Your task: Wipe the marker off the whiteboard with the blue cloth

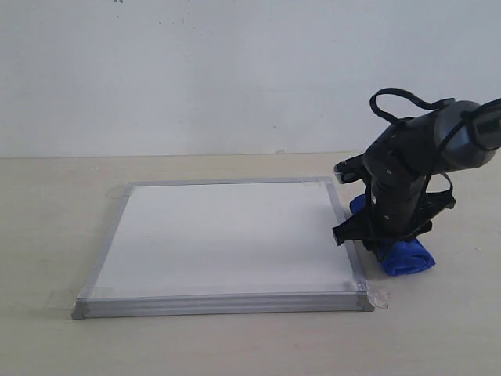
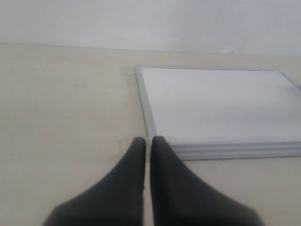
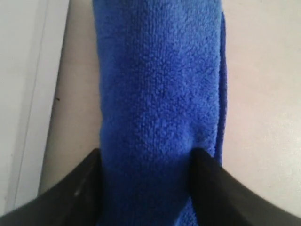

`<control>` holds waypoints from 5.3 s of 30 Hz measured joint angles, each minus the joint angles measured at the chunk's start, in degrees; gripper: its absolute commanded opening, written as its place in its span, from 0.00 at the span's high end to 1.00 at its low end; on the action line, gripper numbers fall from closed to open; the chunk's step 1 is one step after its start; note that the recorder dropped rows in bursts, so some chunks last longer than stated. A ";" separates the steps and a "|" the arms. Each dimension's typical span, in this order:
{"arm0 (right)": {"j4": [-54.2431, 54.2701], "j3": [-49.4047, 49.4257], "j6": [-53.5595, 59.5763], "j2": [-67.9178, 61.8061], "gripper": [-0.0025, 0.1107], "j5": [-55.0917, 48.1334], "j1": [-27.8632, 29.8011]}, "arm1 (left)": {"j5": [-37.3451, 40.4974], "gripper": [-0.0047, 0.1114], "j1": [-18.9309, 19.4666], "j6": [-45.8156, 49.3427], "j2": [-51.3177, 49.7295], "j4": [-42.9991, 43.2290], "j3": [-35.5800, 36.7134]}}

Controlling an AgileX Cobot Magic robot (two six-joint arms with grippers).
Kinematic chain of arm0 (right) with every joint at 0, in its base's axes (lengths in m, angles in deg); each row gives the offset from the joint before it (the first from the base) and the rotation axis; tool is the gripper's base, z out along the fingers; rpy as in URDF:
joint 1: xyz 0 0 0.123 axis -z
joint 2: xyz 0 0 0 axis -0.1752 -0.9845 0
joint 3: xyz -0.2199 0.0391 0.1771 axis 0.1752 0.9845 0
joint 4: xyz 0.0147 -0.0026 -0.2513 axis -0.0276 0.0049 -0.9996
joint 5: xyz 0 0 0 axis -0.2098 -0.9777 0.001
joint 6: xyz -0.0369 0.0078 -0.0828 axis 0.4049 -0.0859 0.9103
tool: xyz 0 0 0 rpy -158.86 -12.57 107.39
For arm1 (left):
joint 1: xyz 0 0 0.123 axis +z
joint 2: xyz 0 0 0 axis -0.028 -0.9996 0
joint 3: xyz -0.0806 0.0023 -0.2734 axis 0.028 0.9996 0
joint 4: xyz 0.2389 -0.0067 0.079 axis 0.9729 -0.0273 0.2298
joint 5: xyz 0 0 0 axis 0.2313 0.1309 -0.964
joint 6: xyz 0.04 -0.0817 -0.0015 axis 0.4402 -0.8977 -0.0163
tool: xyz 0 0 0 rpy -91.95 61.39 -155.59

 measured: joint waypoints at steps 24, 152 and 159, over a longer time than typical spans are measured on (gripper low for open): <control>10.50 0.00 -1.02 1.02 0.92 3.26 0.09 | 0.00 0.93 0.00 0.00 0.00 0.00 0.00; 21.83 59.65 7.36 109.36 0.98 22.91 5.13 | 0.00 0.93 0.00 0.00 0.00 0.00 0.00; 22.61 69.89 7.55 119.96 0.98 29.52 11.74 | 0.00 0.93 0.00 0.00 0.00 0.00 0.00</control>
